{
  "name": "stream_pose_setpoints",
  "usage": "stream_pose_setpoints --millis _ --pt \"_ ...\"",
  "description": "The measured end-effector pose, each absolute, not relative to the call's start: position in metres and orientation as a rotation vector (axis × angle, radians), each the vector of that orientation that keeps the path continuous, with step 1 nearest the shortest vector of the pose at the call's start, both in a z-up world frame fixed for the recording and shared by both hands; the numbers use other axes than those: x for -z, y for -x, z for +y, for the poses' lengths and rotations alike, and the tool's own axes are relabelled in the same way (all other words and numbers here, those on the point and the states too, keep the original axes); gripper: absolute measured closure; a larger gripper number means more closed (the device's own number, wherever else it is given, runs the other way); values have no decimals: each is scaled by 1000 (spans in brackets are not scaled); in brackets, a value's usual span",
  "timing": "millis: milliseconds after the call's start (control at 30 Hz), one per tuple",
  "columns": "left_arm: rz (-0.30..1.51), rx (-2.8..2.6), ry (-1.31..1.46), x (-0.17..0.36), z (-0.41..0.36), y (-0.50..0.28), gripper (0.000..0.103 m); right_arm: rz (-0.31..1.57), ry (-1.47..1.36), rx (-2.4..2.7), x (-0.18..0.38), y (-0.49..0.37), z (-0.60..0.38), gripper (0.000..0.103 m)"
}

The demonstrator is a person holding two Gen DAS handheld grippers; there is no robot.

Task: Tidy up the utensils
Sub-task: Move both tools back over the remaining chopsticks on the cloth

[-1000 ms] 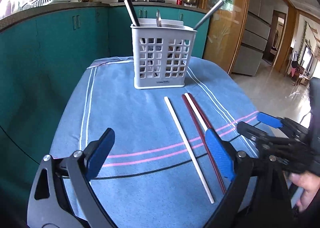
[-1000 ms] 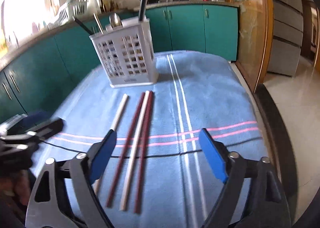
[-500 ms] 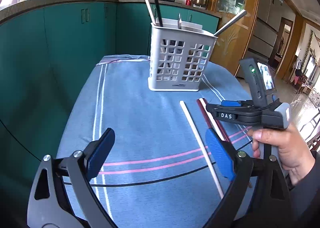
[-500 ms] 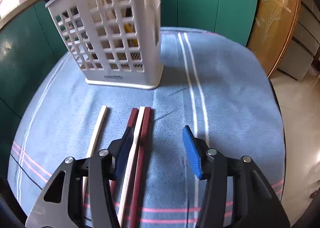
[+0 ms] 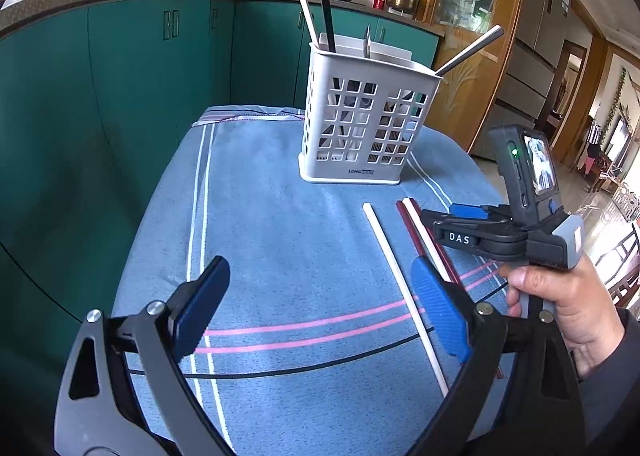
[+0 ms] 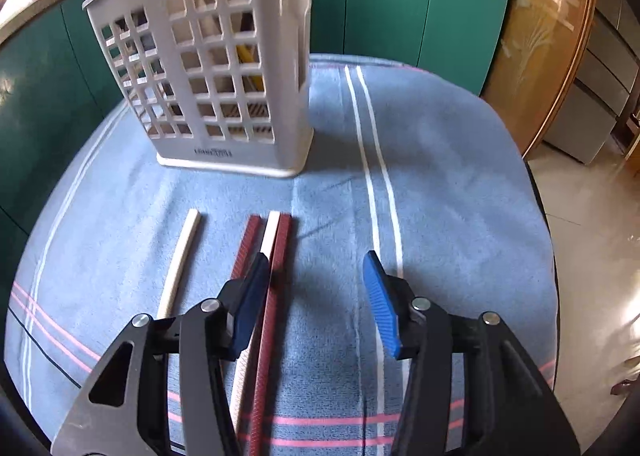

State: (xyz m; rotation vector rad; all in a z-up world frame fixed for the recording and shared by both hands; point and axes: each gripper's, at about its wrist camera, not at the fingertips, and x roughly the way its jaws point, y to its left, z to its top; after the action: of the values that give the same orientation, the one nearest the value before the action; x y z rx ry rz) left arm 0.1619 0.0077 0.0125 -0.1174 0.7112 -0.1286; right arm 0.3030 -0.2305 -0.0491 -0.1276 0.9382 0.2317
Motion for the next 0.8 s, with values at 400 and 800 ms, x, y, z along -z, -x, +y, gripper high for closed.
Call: stream_pose_setpoints --millis 400,800 --pt "727 124 105 -6 4 -168 12 904 224 -211 45 -294 -208 53" --pt "728 130 114 -7 4 -170 12 895 226 -146 47 -281 -231 53"
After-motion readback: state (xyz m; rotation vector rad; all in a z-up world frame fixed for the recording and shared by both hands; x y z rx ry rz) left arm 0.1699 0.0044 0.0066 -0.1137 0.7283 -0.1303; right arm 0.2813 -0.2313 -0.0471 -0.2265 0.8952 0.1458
